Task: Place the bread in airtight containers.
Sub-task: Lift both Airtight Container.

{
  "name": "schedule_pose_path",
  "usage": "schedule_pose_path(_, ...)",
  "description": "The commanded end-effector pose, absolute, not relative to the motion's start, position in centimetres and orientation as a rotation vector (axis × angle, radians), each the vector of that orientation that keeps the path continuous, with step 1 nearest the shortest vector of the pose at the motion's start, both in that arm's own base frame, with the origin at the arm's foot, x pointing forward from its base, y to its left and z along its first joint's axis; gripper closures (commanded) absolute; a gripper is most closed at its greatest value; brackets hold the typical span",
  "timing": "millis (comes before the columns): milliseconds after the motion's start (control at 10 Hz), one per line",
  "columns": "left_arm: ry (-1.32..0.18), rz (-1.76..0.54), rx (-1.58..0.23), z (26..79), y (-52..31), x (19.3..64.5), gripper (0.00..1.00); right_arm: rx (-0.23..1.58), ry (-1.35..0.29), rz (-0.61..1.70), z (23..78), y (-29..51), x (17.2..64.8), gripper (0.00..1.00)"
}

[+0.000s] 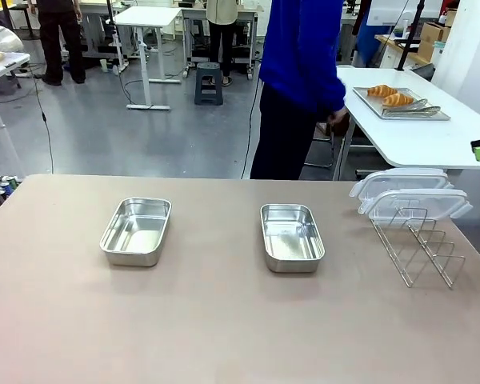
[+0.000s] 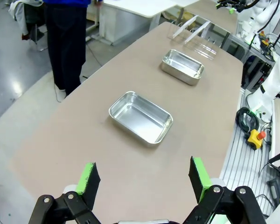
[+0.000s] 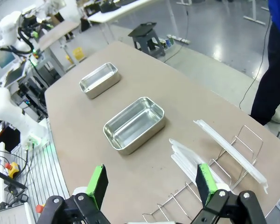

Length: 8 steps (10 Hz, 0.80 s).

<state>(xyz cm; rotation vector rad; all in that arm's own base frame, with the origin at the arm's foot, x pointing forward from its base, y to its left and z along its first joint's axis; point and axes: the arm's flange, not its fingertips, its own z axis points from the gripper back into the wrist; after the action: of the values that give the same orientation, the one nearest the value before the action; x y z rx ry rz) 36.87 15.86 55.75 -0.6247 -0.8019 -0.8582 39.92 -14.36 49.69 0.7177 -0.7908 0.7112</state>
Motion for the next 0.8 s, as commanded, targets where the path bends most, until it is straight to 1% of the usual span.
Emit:
schedule_pose_path(0, -0.831, -0.876, -0.638, 55.87, 15.91, 36.97, 0.0, 0.729, -0.829, 0.724, 49.54, -14.26, 40.11, 0.0)
schedule_pose_path(700, -0.831, -0.876, -0.638, 55.87, 15.91, 36.97, 0.0, 0.729, -0.829, 0.724, 49.54, -14.26, 40.11, 0.0)
